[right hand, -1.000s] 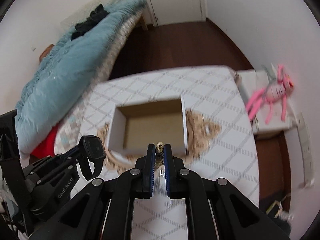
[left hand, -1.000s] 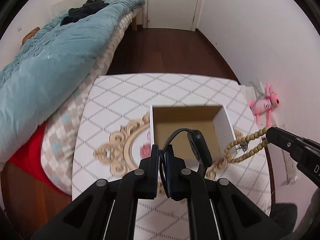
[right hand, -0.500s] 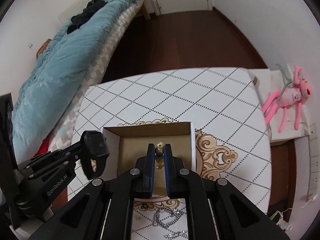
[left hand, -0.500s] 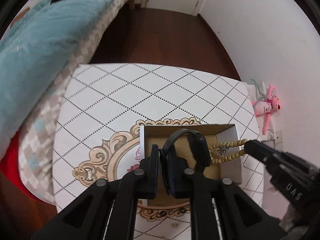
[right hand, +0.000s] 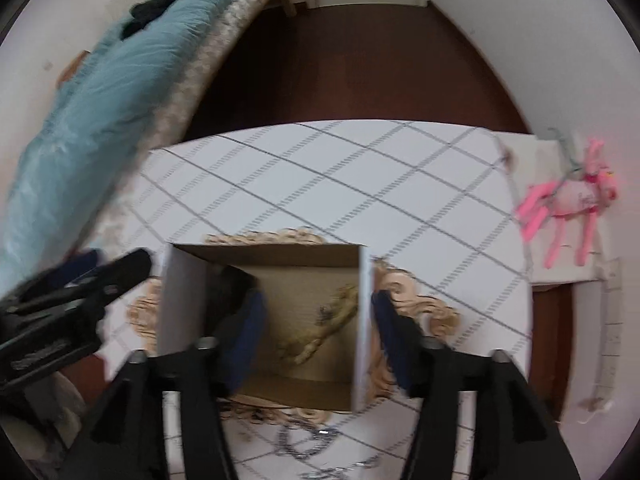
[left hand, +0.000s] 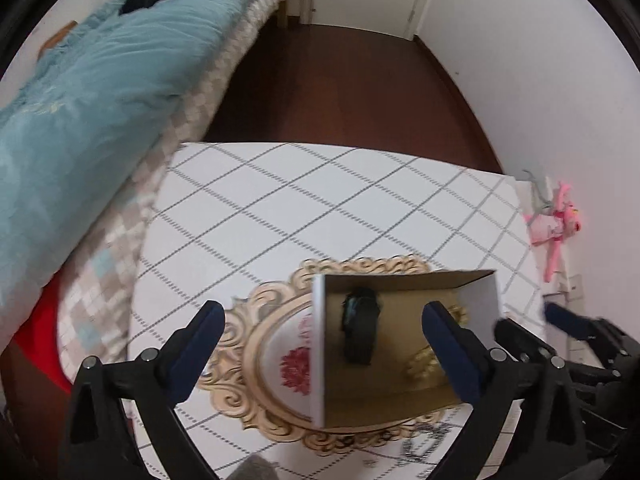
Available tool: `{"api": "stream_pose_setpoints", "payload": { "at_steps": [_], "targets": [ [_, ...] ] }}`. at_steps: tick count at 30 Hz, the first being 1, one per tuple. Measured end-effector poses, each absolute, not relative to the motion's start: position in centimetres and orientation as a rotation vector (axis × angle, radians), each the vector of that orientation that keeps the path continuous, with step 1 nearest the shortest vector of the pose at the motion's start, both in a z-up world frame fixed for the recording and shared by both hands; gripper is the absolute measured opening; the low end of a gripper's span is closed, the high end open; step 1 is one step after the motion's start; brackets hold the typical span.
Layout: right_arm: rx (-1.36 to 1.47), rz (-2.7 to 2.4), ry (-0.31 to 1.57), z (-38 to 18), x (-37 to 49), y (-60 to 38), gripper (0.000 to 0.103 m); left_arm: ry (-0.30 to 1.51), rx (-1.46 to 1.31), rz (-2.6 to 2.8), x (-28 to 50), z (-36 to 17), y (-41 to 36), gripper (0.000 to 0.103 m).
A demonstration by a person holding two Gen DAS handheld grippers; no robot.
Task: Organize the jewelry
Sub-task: 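Carry both items into the white box and open both grippers, then withdraw both tools from the box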
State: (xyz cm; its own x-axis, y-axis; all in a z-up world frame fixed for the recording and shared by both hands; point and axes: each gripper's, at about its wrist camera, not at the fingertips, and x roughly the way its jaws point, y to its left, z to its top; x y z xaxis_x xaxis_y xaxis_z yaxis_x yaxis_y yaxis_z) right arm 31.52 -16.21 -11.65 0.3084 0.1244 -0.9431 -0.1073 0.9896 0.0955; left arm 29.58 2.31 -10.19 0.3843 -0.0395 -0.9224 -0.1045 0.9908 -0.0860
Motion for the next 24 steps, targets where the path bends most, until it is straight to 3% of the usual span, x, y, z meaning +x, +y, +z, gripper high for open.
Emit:
{"api": "stream_pose_setpoints", "payload": {
  "at_steps": [2, 6, 15, 24],
  "targets": [
    [-0.017, 0.113, 1.255, -12.4, 30.7, -16.3, 0.091, 1.159, -0.105, 0.076, 28.8, -10.8, 2.5, 0.102],
    [-0.067, 0.075, 1.244, -13.7, 29.1, -16.2, 0.101, 1.123, -0.064, 0.114, 26.9, -12.0, 2.6, 0.103],
    [-0.064, 0.065, 1.235, -15.2, 26.6, -16.0, 0.102, 1.125, -0.037, 0.121, 24.6, -12.8, 2.1, 0.103],
    [-0.025, 0.057, 1.163, -11.8, 24.1, -16.5, 0.102, 1.048, -0.019, 0.142, 21.7, -9.5, 1.7, 0.103]
  ]
}}
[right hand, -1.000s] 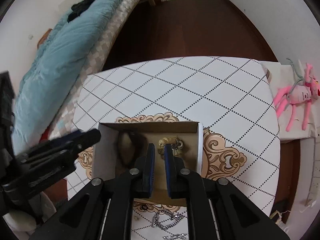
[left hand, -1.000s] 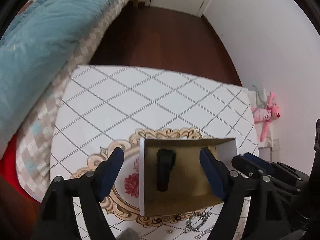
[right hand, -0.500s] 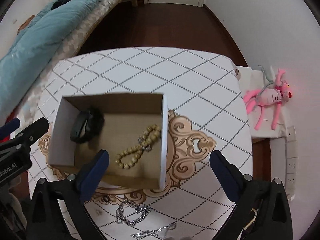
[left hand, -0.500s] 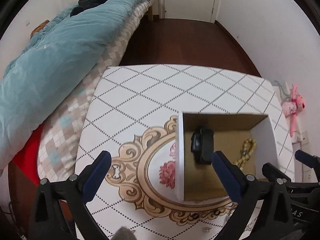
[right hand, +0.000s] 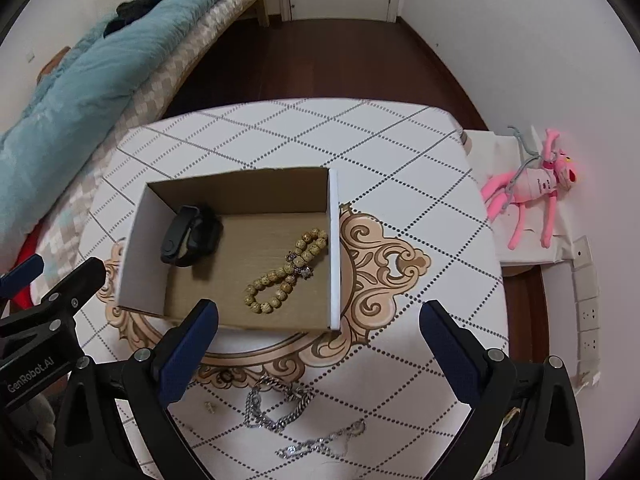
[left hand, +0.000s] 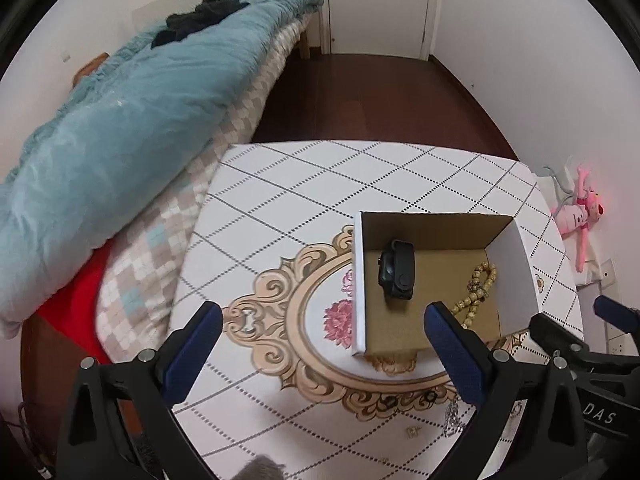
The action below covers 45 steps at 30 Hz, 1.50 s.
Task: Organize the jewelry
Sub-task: 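Withdraw both tools from the box, then grasp a small earring with the left gripper while the right grasps a silver chain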
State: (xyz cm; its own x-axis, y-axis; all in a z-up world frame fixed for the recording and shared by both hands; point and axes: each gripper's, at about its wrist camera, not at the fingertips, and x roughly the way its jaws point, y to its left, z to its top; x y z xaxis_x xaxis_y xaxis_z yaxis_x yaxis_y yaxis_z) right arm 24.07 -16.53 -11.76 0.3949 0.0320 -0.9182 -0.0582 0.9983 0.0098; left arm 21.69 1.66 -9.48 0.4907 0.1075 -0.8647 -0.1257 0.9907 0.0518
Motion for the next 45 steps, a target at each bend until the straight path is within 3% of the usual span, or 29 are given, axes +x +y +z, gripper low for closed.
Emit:
{"api": "stream_pose_setpoints", "payload": {
  "at_steps": [17, 26, 30, 37, 39, 41, 45],
  "targets": [
    [-0.029, 0.057, 0.999, -3.6, 17.4, -17.0, 0.102, 0.946, -0.021, 0.157, 15.5, -3.5, 1.5, 0.103],
    [-0.001, 0.086, 0.984, -2.4, 15.3, -17.0, 0.102, 0.945, -0.026, 0.168, 14.3, -3.6, 2.0, 0.103],
    [0.028, 0.076, 1.023, -4.1, 15.0, -18.1, 0.102, 0.986, -0.022, 0.175, 13.9, -5.7, 2.2, 0.103],
    [0.104, 0.003, 1.186, -12.2, 15.0, -21.3, 0.101, 1.113, 0.000, 0.178, 13.4, -12.2, 1.9, 0.102],
    [0.134, -0.021, 1.229, -14.6, 14.8, -22.4, 0.099, 1.157, 0.000, 0.167, 13.2, -14.1, 1.8, 0.102],
    [0.163, -0.034, 1.266, -16.6, 14.6, -23.1, 0.089, 1.186, 0.002, 0.159, 13.0, -15.7, 1.6, 0.102],
    [0.198, -0.048, 1.316, -20.0, 14.1, -24.0, 0.083, 1.226, -0.005, 0.124, 12.5, -17.8, 0.8, 0.102]
  ]
}}
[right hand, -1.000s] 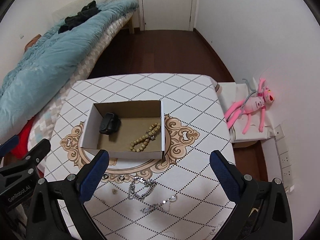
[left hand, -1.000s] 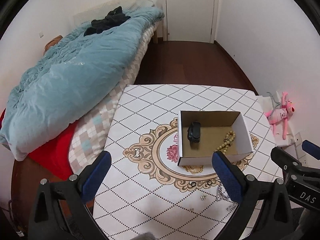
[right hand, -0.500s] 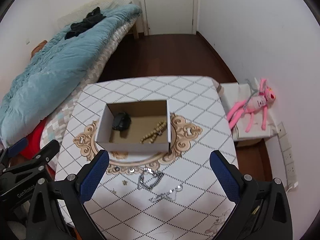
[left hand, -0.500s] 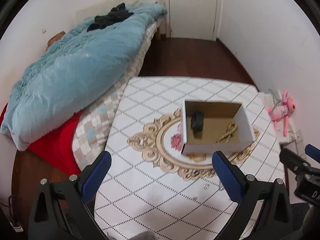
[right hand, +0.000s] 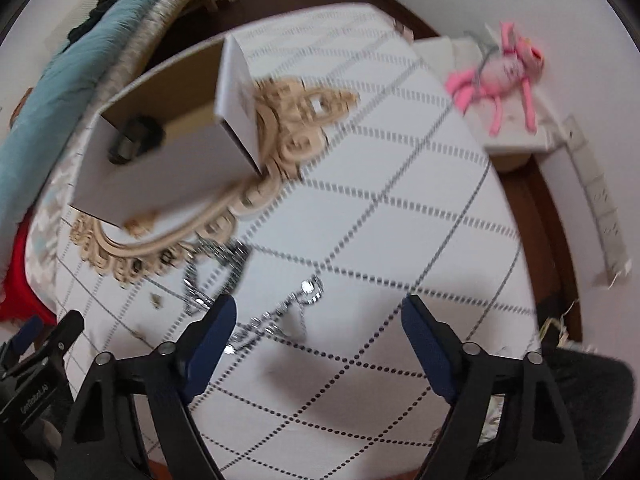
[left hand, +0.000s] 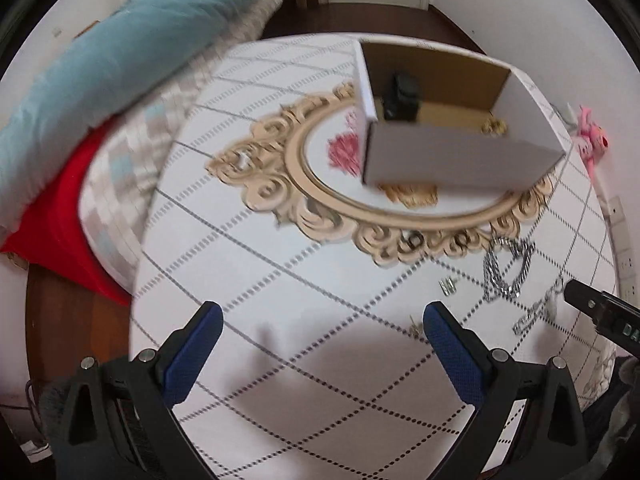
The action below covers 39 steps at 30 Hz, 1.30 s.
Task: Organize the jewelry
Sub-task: 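Grasp a small earring with the left gripper while the right grasps a silver chain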
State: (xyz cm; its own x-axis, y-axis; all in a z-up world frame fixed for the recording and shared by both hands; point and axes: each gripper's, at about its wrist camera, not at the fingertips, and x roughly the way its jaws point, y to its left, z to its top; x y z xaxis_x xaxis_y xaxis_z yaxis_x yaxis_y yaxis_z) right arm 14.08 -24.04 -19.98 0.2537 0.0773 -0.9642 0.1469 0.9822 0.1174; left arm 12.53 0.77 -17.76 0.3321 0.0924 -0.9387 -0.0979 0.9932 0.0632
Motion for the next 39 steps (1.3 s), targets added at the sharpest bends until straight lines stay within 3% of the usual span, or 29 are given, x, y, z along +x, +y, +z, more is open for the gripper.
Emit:
{"api": "stream_pose_setpoints", "payload": {
  "at_steps": [8, 11, 12, 14, 16, 21, 27, 30, 31, 32, 34, 39],
  "targets": [
    [0.217, -0.026, 1.326, -21.6, 13.8, -23.0, 0.082, 1.261, -0.008, 0.041, 12.3, -20.4, -1.9, 0.077],
    [0.206, -0.034, 1.322, -21.7, 13.5, -22.7, 0.081, 1.264, -0.007, 0.025, 12.3, -20.8, -2.6, 0.055],
    [0.208, -0.037, 1.322, -21.7, 13.6, -22.7, 0.081, 1.267, -0.006, 0.019, 12.3, -20.9, -3.0, 0.043],
    [0.204, -0.043, 1.322, -21.7, 13.6, -22.6, 0.081, 1.255, 0.008, 0.014, 12.2, -20.8, -3.5, 0.036],
    [0.204, -0.046, 1.325, -21.9, 13.6, -22.5, 0.079, 1.249, 0.016, 0.004, 12.1, -20.7, -3.8, 0.021],
    [0.181, -0.059, 1.317, -22.1, 13.8, -22.2, 0.078, 1.245, 0.013, -0.007, 11.8, -20.4, -4.0, 0.007],
    [0.135, -0.073, 1.308, -22.0, 13.6, -21.3, 0.075, 1.242, -0.009, -0.007, 11.6, -20.3, -3.2, 0.006],
    [0.093, -0.083, 1.288, -21.9, 13.4, -20.8, 0.063, 1.240, -0.025, -0.008, 11.2, -19.9, -2.7, 0.006],
    [0.093, -0.075, 1.274, -21.7, 13.3, -20.8, 0.048, 1.237, -0.029, -0.009, 11.2, -19.8, -2.4, 0.006],
    [0.100, -0.068, 1.265, -21.5, 13.1, -20.8, 0.025, 1.234, -0.035, -0.009, 11.2, -19.7, -2.2, 0.006],
    [0.137, -0.041, 1.270, -21.4, 13.2, -20.8, 0.003, 1.231, -0.061, -0.017, 10.9, -19.2, -1.7, 0.006],
    [0.157, 0.011, 1.242, -19.8, 12.7, -19.9, 0.000, 1.224, -0.104, -0.020, 10.6, -17.8, -0.1, 0.006]
  ]
}}
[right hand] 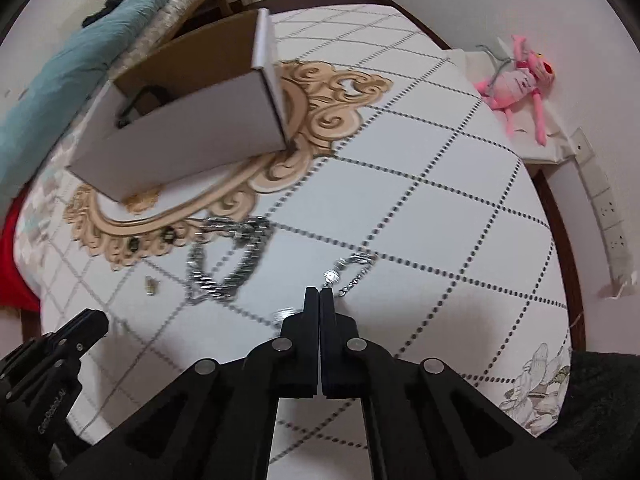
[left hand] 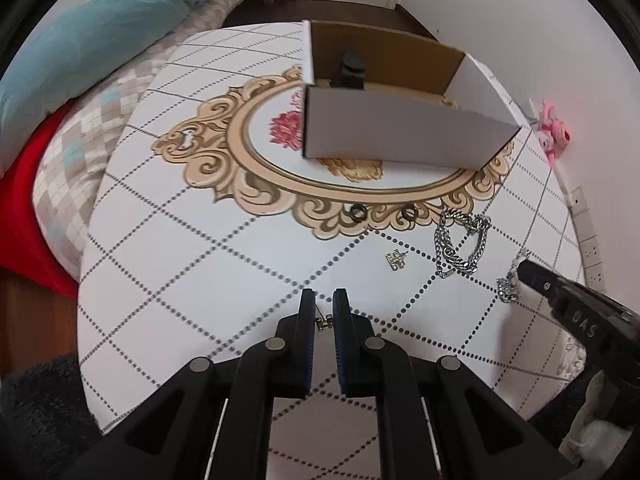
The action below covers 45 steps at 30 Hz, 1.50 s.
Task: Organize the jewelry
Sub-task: 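Grasp a small earring with the left gripper while the right grasps a silver chain, then lower the earring and chain into the white box and open both grippers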
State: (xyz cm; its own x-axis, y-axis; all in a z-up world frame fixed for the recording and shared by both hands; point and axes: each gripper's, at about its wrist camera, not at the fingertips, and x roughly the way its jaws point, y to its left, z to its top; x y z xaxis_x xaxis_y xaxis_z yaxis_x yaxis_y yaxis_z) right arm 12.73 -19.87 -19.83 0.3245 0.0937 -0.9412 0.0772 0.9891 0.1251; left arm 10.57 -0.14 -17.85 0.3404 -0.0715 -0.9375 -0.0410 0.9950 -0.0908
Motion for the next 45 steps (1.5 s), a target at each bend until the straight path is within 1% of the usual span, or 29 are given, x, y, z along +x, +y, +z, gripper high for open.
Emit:
{"api": "stream_pose_setpoints", "payload": {
  "at_steps": [11, 17, 21, 25, 26, 27, 28, 29, 30, 36, 37, 38, 39, 43, 45],
  "targets": [
    [0.324, 0.194, 1.071, -10.2, 13.7, -20.6, 0.000, 1.135, -0.195, -0.032, 12.1, -12.0, 2.1, 0.006],
    [0.352, 0.242, 1.017, -6.6, 16.1, -21.6, 0.000, 1.062, -0.184, -0.053, 14.6, -8.9, 1.6, 0.006],
    [0.369, 0.242, 1.059, -7.5, 16.4, -22.4, 0.000, 1.064, -0.181, -0.065, 15.0, -9.5, 0.7, 0.006],
    [0.359, 0.194, 1.238, -12.9, 15.8, -22.5, 0.002, 1.126, -0.173, -0.076, 14.3, -12.7, -0.8, 0.006],
    [0.351, 0.183, 1.272, -14.6, 15.4, -22.4, 0.006, 1.145, -0.163, -0.072, 14.1, -13.7, -1.1, 0.006],
    [0.347, 0.178, 1.297, -15.9, 14.9, -22.4, 0.012, 1.162, -0.151, -0.068, 13.8, -14.7, -1.4, 0.006],
    [0.339, 0.169, 1.317, -17.1, 14.6, -22.3, 0.031, 1.181, -0.144, -0.067, 13.6, -15.6, -1.6, 0.006],
    [0.326, 0.163, 1.336, -18.3, 14.2, -22.0, 0.046, 1.200, -0.138, -0.063, 13.3, -16.6, -1.7, 0.006],
    [0.310, 0.156, 1.345, -19.2, 13.7, -21.9, 0.049, 1.217, -0.130, -0.058, 13.1, -17.3, -1.8, 0.006],
    [0.074, 0.101, 1.290, -20.8, 12.3, -19.2, 0.048, 1.267, -0.126, -0.036, 12.0, -19.8, -1.3, 0.006],
    [0.020, 0.083, 1.272, -20.9, 12.2, -18.6, 0.038, 1.268, -0.123, -0.033, 11.9, -19.8, -1.2, 0.006],
    [-0.027, 0.056, 1.250, -21.0, 12.0, -18.3, 0.016, 1.267, -0.120, -0.028, 11.8, -19.8, -1.0, 0.006],
    [-0.033, 0.054, 1.234, -21.1, 12.0, -18.2, 0.011, 1.266, -0.118, -0.024, 11.8, -19.8, -0.9, 0.006],
    [0.030, 0.073, 1.231, -21.2, 11.9, -18.7, 0.010, 1.255, -0.124, -0.025, 11.6, -18.9, -0.6, 0.006],
    [0.086, 0.084, 1.208, -20.2, 11.8, -19.6, 0.010, 1.240, -0.132, -0.033, 11.8, -17.9, -0.5, 0.006]
  ]
}}
